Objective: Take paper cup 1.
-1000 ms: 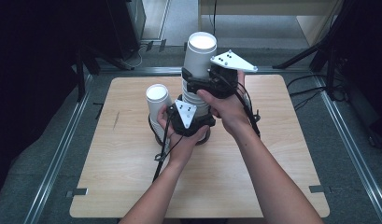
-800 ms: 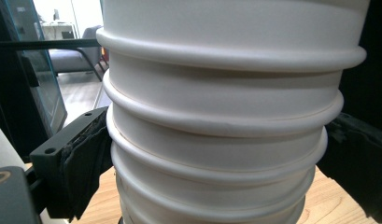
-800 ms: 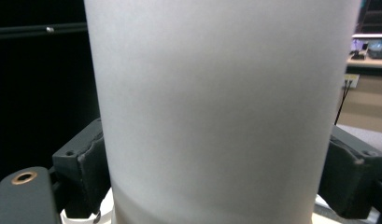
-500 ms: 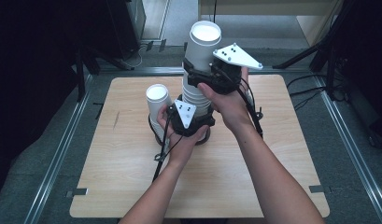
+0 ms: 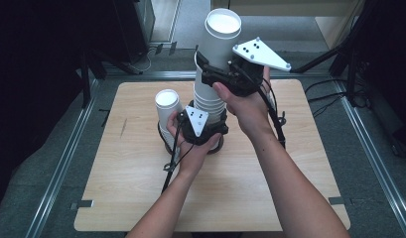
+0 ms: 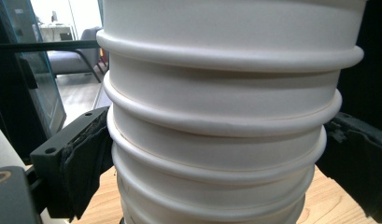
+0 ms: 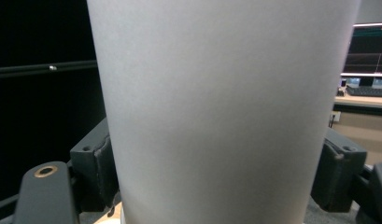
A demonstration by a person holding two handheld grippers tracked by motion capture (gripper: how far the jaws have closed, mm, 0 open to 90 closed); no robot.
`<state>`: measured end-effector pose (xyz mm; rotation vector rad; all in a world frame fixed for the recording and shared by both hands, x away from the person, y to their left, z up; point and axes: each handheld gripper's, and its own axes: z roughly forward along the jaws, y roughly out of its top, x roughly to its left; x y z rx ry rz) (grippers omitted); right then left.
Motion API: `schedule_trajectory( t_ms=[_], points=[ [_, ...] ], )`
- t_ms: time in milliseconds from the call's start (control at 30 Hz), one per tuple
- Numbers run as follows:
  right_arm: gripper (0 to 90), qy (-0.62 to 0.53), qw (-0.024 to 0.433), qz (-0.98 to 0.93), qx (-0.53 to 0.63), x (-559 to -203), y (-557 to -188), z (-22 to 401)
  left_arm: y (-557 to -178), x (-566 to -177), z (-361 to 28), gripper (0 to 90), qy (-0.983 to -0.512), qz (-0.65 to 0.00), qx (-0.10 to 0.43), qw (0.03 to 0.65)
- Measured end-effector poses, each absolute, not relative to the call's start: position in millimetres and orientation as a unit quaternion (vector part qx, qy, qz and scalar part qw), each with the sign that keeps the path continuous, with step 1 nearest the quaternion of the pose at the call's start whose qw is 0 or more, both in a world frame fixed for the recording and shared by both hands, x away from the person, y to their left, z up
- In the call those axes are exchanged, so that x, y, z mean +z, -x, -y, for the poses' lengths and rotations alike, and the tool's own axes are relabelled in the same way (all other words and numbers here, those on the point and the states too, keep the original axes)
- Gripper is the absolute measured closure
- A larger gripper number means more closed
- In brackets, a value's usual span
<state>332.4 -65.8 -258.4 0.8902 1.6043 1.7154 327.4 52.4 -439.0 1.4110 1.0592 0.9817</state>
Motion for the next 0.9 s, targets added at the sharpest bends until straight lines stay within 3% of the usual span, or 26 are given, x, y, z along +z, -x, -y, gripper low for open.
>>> schedule_trajectory(
  t_ms=[367, 900],
  points=[
    [18.9, -0.336, 0.324, -0.581, 0.666, -240, -317, 77, -326, -439, -54, 2.1, -0.593, -0.438, 0.416, 0.533],
    [17.5, -0.327, 0.354, -0.572, 0.664, -242, -289, 99, -319, -441, -59, 2.2, -0.595, -0.427, 0.421, 0.535]
  ],
)
